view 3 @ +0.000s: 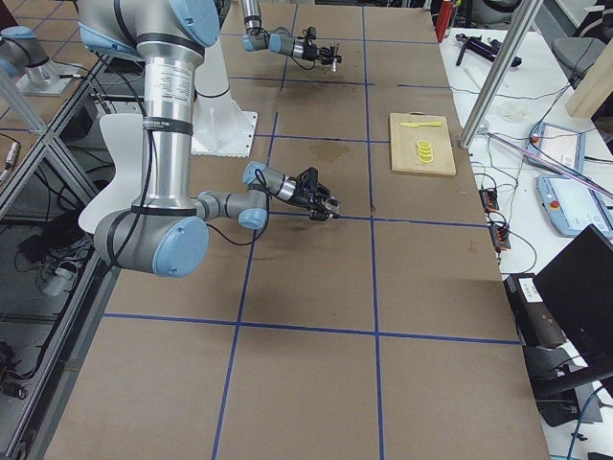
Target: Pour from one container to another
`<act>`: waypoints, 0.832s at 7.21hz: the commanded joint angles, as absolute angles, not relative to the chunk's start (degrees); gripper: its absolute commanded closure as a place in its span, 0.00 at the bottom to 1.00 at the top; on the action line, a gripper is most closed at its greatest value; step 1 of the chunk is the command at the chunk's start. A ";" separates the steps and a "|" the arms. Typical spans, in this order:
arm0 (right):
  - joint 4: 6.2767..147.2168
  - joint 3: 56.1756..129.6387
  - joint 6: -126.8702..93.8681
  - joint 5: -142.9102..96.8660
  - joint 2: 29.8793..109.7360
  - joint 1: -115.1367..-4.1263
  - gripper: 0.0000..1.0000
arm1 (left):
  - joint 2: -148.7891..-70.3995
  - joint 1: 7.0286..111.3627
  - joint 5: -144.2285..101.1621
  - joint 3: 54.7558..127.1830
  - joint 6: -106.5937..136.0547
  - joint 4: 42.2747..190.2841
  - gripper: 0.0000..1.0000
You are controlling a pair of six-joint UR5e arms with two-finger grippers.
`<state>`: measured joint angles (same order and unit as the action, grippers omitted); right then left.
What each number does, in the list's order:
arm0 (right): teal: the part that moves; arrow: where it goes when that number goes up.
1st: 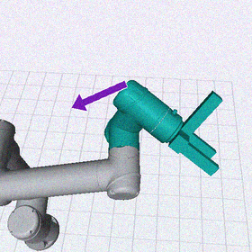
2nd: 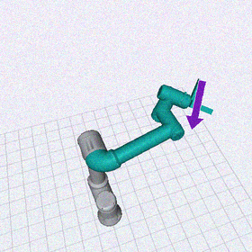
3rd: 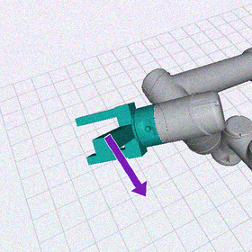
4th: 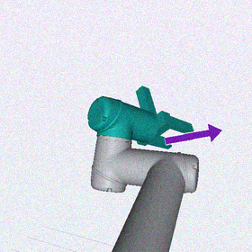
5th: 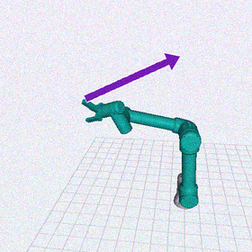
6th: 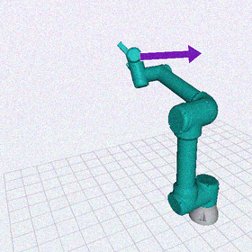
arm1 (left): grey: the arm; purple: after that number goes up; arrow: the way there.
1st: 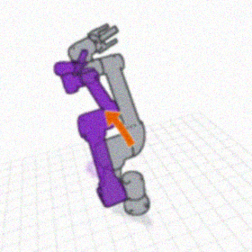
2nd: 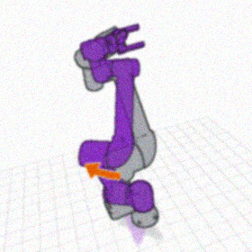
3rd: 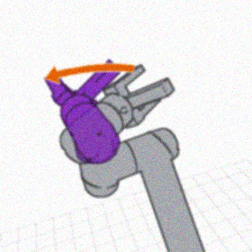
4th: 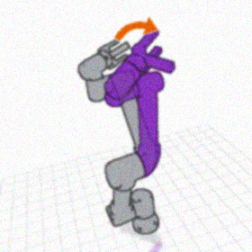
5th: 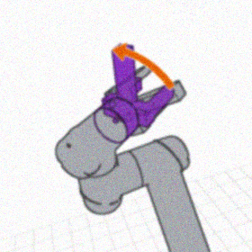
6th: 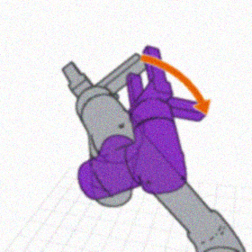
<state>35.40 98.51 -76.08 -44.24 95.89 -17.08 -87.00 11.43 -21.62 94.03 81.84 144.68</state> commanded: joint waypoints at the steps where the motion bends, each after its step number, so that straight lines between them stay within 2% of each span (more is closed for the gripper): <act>1: 35.25 98.26 -76.11 -44.21 95.89 -17.05 1.00 | -87.62 10.90 -21.71 93.43 81.83 144.67 1.00; 6: 34.89 98.44 -76.11 -44.12 95.89 -17.14 1.00 | -88.77 9.76 -21.97 90.53 81.74 144.58 1.00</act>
